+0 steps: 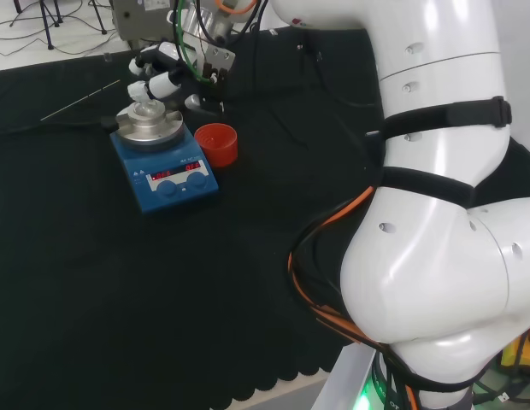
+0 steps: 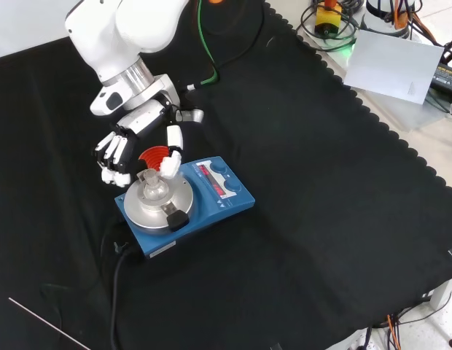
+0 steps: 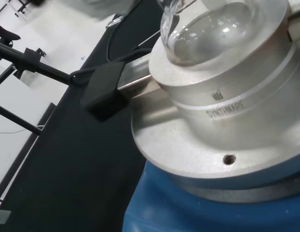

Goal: Place the round-bottom flask on the heater.

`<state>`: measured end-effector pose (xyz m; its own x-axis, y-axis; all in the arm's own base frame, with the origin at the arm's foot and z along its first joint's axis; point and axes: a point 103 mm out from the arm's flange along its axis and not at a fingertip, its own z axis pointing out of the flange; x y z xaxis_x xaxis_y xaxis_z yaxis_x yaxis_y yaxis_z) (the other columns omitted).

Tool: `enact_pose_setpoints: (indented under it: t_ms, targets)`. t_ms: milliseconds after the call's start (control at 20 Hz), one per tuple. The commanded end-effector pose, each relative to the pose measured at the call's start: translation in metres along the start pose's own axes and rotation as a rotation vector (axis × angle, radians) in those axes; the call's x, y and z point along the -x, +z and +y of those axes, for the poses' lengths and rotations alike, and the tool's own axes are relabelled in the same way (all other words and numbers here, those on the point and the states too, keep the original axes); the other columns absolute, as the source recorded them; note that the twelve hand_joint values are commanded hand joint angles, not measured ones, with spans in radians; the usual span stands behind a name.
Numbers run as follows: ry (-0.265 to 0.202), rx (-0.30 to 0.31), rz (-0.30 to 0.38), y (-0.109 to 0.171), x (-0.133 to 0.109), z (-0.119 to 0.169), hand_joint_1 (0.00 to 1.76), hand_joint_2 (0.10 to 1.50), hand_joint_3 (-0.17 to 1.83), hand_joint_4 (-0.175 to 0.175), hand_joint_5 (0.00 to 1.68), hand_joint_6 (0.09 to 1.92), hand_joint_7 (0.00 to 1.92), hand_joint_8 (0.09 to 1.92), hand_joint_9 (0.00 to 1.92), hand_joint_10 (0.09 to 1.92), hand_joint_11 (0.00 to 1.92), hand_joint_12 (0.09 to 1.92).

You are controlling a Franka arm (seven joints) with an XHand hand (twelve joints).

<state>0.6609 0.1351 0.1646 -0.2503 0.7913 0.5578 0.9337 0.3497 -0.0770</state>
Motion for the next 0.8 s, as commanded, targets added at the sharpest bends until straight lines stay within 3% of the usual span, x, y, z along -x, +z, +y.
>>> enact_pose_setpoints:
  t_ms: [50, 800]
  targets:
    - [-0.009, 0.022, 0.003, -0.006, -0.003, -0.004, 0.72, 0.69, 0.41, -0.011, 0.34, 0.3, 0.18, 0.6, 0.36, 0.69, 0.0, 1.28]
    - [-0.001, 0.092, -0.027, -0.047, -0.004, -0.037, 0.7, 0.67, 0.4, -0.003, 0.35, 0.22, 0.17, 0.6, 0.35, 0.69, 0.0, 1.27]
